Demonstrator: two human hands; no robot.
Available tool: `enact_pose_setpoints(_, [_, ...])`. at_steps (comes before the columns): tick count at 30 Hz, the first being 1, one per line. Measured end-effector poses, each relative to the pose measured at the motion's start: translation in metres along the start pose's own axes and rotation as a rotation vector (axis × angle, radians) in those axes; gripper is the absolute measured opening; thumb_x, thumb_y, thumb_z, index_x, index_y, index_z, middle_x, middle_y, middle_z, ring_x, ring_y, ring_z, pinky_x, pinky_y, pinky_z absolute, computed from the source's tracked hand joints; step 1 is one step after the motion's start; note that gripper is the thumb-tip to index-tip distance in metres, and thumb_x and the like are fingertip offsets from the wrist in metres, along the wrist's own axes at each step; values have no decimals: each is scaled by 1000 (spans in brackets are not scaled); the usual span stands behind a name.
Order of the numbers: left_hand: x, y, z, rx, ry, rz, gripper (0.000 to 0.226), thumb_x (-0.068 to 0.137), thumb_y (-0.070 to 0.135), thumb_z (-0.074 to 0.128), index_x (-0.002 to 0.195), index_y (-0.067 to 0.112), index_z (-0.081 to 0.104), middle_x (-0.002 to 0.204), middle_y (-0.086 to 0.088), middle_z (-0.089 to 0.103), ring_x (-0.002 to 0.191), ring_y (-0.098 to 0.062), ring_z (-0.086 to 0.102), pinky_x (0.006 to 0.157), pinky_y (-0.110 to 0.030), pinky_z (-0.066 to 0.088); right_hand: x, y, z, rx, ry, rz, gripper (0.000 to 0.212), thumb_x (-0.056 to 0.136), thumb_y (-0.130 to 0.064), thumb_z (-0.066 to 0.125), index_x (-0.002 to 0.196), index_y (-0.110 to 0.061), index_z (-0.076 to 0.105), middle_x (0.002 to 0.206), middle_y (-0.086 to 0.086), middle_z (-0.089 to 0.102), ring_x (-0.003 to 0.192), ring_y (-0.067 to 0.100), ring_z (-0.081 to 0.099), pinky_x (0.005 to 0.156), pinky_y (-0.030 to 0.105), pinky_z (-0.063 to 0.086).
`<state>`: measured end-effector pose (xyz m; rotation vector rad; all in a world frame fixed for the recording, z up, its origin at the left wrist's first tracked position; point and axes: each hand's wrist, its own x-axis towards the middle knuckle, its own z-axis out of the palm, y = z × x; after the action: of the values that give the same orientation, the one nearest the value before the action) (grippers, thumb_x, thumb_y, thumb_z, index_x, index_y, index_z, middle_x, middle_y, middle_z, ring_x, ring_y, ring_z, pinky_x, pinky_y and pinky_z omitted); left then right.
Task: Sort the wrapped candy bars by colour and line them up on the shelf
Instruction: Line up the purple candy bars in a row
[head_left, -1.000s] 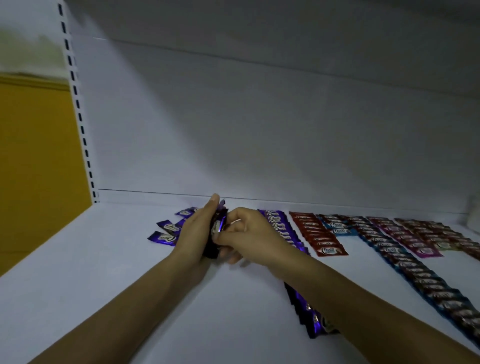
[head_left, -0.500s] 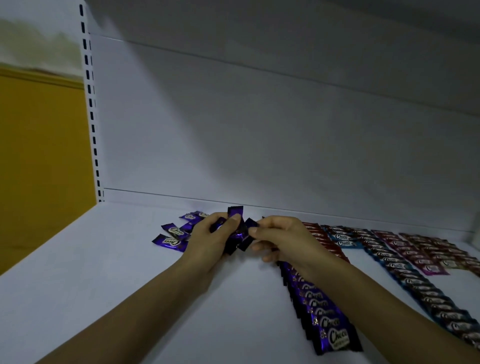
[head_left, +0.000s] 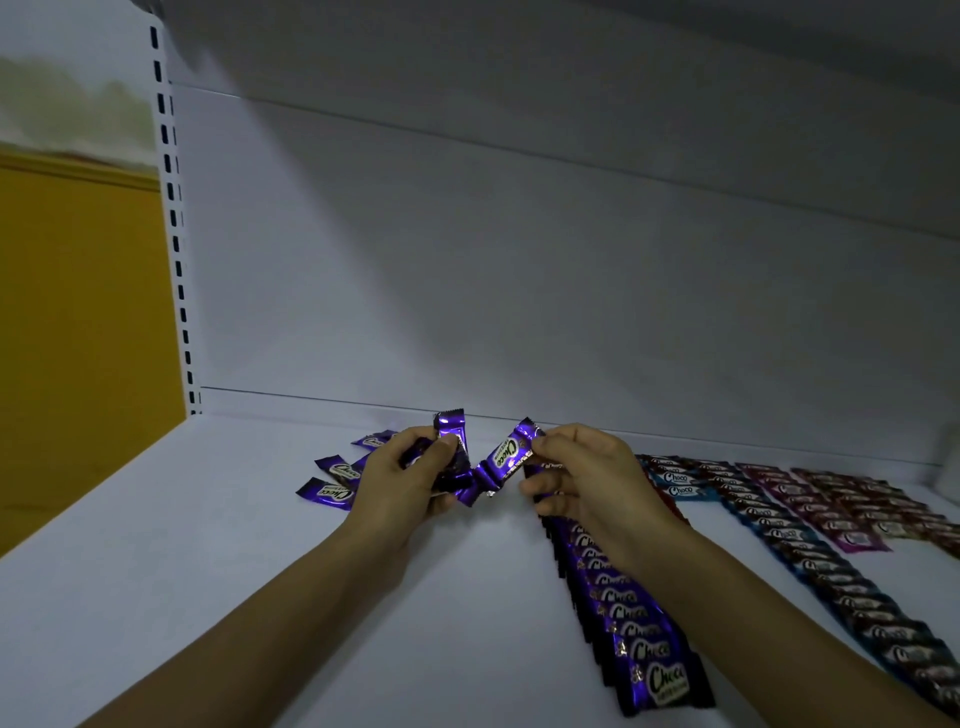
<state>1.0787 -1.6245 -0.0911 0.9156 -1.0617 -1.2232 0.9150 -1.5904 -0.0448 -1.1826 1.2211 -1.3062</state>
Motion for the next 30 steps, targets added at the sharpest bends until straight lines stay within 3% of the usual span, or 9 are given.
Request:
enact_pose_setpoints(4, [1,-3,0,34,19,2,11,91,12,61,81,16,64,67,5,64,53,0,63,46,-17,49,-5,-2,-5,114,-18,-65,15,91,0,54,76,-5,58,76,10,72,78,22,73,56,21,54])
enact_pose_setpoints(8, [2,-6,-2,65,20,-1,8,91,14,62,84,16,67,74,2,65,55,1,63,46,-16,48,-6,-8,-10,203,-64,-119,7,89,-4,57,85,-2,62,87,11,73,88,26,71,70,26,58])
enact_pose_setpoints(10, [1,-8,-3,141,-28,44,8,91,14,62,84,16,67,76,2,65,57,0,63,47,-16,47,-10,-10,-12,87,-70,-139,3,85,-5,64,88,-4,64,90,9,73,86,23,71,71,25,57])
enact_pose_setpoints(14, [-4,-12,-2,385,-189,225,13,91,13,62,80,19,66,70,13,65,60,-2,59,51,-16,45,-21,-8,-17,-248,-21,-182,26,77,1,72,91,-19,64,86,-5,73,73,13,71,60,20,55])
enact_pose_setpoints(19, [-6,-16,-1,470,-278,281,7,91,15,62,86,13,67,79,4,67,68,-4,61,54,-19,49,-28,-10,-22,-241,-43,-200,35,79,4,69,98,-25,68,99,-1,71,84,10,70,64,17,53])
enact_pose_setpoints(25, [-6,-17,-2,495,-283,271,7,91,16,62,87,14,67,81,2,67,70,-6,62,56,-23,51,-35,-12,-33,-242,-85,-102,23,84,1,63,93,-19,68,81,-3,74,68,8,68,62,18,54])
enact_pose_setpoints(28, [-6,-19,-1,487,-287,260,7,91,15,62,86,14,67,81,3,67,69,-4,61,55,-20,51,-36,-9,-37,-222,-80,-53,10,86,-6,63,95,-10,61,74,-3,72,69,13,67,72,29,55])
enact_pose_setpoints(30, [-7,-19,-1,495,-288,272,7,91,14,62,85,13,67,82,2,67,69,-2,61,56,-17,51,-37,-10,-39,-248,-80,-81,14,86,-6,63,98,-12,59,73,-4,71,71,15,65,77,32,54])
